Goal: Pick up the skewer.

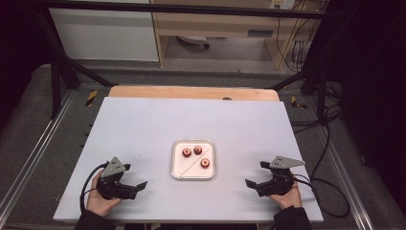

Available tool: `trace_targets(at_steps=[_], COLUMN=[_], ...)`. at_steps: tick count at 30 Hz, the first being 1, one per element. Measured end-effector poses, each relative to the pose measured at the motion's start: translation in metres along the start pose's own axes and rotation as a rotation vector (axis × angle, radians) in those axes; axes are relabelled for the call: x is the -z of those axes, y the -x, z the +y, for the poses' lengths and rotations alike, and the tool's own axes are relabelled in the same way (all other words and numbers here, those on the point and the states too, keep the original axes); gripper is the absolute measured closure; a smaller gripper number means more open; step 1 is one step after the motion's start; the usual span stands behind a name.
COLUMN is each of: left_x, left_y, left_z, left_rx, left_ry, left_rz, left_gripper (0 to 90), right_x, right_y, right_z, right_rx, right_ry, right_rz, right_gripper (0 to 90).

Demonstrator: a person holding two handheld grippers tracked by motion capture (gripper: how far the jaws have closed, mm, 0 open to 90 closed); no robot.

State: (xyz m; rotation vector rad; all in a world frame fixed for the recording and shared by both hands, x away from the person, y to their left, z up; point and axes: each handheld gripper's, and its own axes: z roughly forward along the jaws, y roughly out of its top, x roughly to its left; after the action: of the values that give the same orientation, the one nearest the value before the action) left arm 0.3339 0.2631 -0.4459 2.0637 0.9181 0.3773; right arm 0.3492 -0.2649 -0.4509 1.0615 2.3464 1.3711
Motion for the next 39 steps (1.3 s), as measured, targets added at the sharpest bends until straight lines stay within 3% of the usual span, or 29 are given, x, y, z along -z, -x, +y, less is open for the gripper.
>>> trace_targets(at_steps=[23, 39], left_x=[-0.006, -0.017], left_y=[0.011, 0.031], left_z=[0.012, 0.042], left_rx=[-0.001, -0.037], left_ry=[-0.02, -0.028], left_rz=[0.01, 0.001], left_gripper=[6.3, 6.5], right_x=[0.0, 0.0], right_y=[0.0, 0.0], right_z=[0.0, 0.0], right_rx=[0.007, 0.011], right_ry=[-0.01, -0.015], right_rz=[-0.016, -0.02], right_gripper=[0.7, 0.8])
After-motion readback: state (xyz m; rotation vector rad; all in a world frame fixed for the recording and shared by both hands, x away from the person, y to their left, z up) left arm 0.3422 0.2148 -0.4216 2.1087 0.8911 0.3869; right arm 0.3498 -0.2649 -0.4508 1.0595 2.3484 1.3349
